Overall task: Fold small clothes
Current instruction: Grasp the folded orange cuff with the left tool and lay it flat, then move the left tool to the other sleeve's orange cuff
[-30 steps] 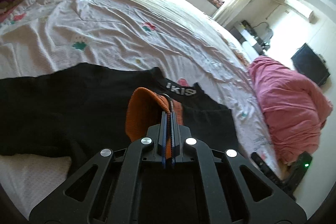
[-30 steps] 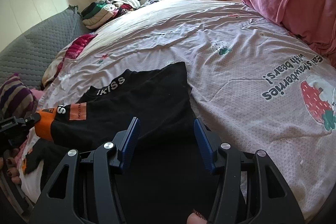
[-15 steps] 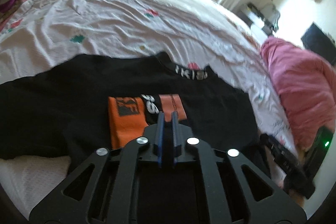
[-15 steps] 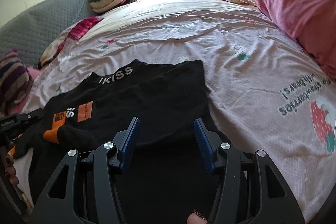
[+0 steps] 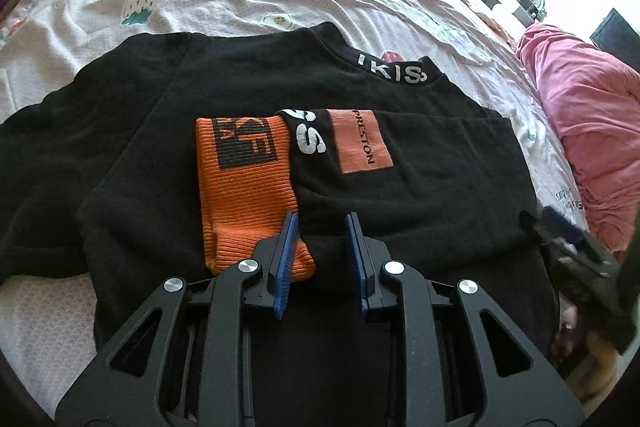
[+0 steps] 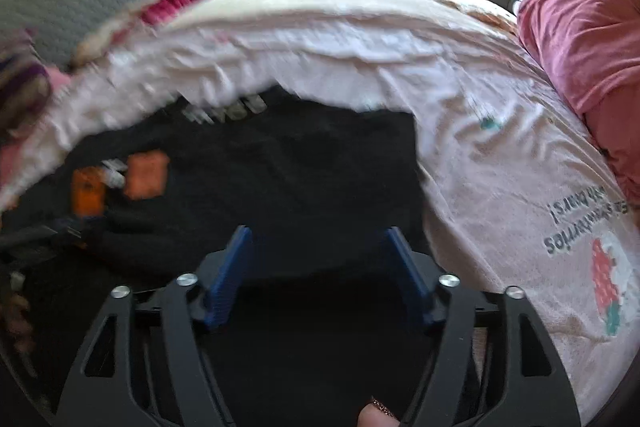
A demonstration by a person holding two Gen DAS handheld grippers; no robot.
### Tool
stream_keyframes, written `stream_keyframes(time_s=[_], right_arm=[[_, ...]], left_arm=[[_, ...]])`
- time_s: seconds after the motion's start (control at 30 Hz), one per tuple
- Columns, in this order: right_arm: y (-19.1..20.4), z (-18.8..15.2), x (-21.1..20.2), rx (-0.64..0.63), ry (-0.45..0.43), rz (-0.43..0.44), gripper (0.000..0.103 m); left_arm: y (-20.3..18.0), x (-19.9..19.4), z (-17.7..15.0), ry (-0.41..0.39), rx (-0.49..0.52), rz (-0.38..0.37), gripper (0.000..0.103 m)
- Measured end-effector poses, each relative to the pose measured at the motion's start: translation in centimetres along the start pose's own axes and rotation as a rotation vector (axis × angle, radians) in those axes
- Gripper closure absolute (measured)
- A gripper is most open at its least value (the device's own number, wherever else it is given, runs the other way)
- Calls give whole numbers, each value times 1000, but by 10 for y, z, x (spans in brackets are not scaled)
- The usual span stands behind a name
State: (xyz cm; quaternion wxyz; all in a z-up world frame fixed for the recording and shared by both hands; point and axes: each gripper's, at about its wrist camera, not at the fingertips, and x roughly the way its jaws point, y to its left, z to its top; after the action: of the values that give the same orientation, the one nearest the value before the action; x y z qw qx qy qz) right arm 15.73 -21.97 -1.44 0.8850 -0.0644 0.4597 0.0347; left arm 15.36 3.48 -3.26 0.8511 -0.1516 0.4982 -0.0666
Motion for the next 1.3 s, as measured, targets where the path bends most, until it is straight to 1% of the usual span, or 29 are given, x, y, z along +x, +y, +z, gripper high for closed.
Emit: stream_keyframes(time_s=[0.03, 0.1, 0.17, 0.43, 0.53, 0.57, 0.6, 0.7, 0.73, 0.8, 0.87, 1.03, 1.1, 1.13, 1.17, 1.2, 1.23, 1.27, 1.3], right_arm=[[-3, -5, 9, -2, 25, -12, 34], [-6, -11, 9, 11, -2, 6, 34], [-4, -13, 7, 6, -5, 0, 34], [-12, -23, -9, 71, -18, 43, 33], [-14, -26, -19, 81, -30, 45, 33], [-15, -27, -21, 81, -35, 47, 32], [-16, -27, -25, 82, -40, 47, 28], [-17, -28, -35, 84, -61, 55, 24], [-17, -28, -39, 87, -69, 60, 24], [-17, -28, -46, 90, -81, 66, 20], [-16, -27, -52, 91, -96, 68, 17], [-11, -27, -64, 82, -120, 70, 13], [-7, -27, -67, 69, -127, 63, 10], [-6, -27, -69, 67, -132, 62, 10], [-6, -27, -71, 67, -137, 62, 9], [-4, -27, -73, 68, -144, 66, 8], [-3, -26, -76, 69, -150, 70, 8], [-2, -26, -78, 68, -156, 74, 7], [-1, -26, -81, 65, -165, 76, 6]], left_arm=[[-1, 0, 0, -1, 1, 0, 86], [-1, 0, 0, -1, -1, -2, 86], [0, 1, 1, -3, -8, -7, 86], [0, -3, -2, -13, -19, -8, 86], [1, -4, -2, -16, -32, -11, 85], [1, -4, -2, -18, -34, -11, 85], [1, -5, -2, -20, -35, -10, 85], [0, -9, -4, -26, -35, -4, 83], [0, -11, -4, -30, -34, -2, 81], [-2, -13, -5, -36, -34, 1, 78], [-3, -19, -5, -46, -32, 5, 70], [0, -31, -6, -70, -42, 14, 59], [2, -36, -6, -79, -44, 19, 53], [4, -39, -6, -85, -47, 24, 46], [5, -41, -7, -89, -49, 29, 41], [6, -45, -7, -96, -51, 34, 40], [8, -48, -8, -101, -54, 39, 36], [9, -50, -9, -106, -56, 43, 30], [10, -54, -9, -113, -57, 46, 28]])
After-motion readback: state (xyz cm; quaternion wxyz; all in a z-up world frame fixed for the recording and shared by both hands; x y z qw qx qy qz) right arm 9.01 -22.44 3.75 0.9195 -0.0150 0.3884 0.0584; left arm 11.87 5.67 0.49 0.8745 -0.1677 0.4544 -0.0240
